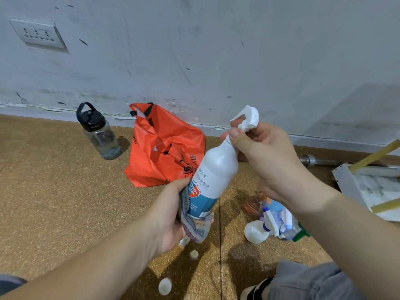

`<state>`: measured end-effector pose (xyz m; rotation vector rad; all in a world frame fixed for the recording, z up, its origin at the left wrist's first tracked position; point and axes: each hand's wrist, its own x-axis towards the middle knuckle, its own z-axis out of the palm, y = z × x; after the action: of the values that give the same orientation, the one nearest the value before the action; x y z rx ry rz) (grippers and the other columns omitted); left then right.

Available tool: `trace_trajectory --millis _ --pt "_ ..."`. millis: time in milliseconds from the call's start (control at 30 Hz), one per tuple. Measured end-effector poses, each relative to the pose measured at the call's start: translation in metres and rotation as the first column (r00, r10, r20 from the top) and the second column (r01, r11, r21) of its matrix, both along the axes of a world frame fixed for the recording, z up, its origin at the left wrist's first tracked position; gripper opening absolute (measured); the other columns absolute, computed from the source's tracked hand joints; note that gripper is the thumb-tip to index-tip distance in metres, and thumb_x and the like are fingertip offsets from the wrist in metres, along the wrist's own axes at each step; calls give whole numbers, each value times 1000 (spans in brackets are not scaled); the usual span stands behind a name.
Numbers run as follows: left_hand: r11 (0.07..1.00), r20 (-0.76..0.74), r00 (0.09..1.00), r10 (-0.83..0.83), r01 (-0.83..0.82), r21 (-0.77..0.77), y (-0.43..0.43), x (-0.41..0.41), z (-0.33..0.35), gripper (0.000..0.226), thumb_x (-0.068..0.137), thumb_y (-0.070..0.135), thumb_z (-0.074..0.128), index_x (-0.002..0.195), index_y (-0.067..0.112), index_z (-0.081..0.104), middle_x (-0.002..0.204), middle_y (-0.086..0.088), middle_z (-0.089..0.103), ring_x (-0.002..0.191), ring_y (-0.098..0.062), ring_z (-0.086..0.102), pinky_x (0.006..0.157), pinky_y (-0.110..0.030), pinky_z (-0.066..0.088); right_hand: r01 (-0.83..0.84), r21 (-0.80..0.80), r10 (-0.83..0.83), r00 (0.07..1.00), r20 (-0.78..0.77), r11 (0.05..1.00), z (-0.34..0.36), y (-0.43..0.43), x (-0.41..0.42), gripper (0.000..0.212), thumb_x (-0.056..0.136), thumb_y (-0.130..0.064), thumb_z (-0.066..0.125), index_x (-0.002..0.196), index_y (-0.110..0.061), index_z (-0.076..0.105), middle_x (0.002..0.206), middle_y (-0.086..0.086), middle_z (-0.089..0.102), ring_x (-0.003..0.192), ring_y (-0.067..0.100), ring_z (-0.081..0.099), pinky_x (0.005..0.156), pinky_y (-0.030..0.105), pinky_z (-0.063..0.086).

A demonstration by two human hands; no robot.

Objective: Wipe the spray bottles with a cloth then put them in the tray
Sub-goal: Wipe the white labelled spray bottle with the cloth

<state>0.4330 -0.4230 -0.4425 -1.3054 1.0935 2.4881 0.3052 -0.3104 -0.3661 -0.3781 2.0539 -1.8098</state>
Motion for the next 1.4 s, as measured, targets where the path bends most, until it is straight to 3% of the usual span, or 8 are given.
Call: trace_trajectory --millis 233,400,700,767,900,967,1200,1400 --pt "969 -157 976 150 -177 -172 6 -5 3 33 107 35 54 128 12 64 111 -23 76 88 -34 68 71 -44 57 57 -98 -60 998 -28 994 1 3 -8 17 83 -13 84 97 -10 74 88 8 75 82 17 69 82 34 60" --pt "859 -141 985 100 -157 -487 15 -2 -5 18 109 36 50 116 25 62 92 -20 74 75 -28 64 70 -45 51 47 -65 -51 997 -65 997 -2 7 -9 13 84 -14 84 93 -21 78 91 19 72 87 24 65 93 62 56" --pt "19 -175 837 -519 -193 -981 14 8 22 53 107 38 44 157 23 36 150 7 47 144 -12 42 117 -29 36 -175 -108 178 984 18 979 -4 6 5 18 89 -2 74 104 -13 74 104 14 78 104 27 73 101 49 57" --pt "99 -235 814 -531 -216 -971 8 9 19 43 106 37 48 148 26 47 133 9 59 128 -6 54 105 -23 43 -200 -118 206 978 38 973 -5 7 7 19 89 1 74 104 -11 74 105 15 78 105 28 73 101 48 57" --pt "766 -259 956 -136 -65 -640 -4 -1 16 24 109 38 49 113 25 69 85 6 76 76 -8 67 60 -19 49 -209 -72 209 978 -16 975 -5 10 6 20 86 -3 77 103 -12 74 92 2 75 90 16 69 89 35 57" --pt "865 -138 990 -31 -42 -499 -10 -9 8 28 107 35 54 107 12 69 80 -3 74 68 -14 65 60 -24 47 -228 -19 227 973 -37 974 -2 11 6 18 89 -1 75 104 -11 73 87 -3 72 82 7 65 79 23 55" --pt "121 -229 922 -311 -201 -972 -24 -7 47 25 96 46 64 86 24 62 66 10 52 62 -7 48 59 -25 38 -149 381 281 905 -318 912 -5 12 18 16 89 -33 74 104 -32 66 87 -17 71 78 1 65 74 30 54" --pt "42 -207 901 -381 -207 -978 -8 -6 63 47 86 66 62 74 20 59 63 7 49 62 -9 49 58 -23 35 -116 549 429 761 -487 828 -2 4 36 20 80 -19 60 100 -21 57 96 -10 58 96 20 55 78 45 51"
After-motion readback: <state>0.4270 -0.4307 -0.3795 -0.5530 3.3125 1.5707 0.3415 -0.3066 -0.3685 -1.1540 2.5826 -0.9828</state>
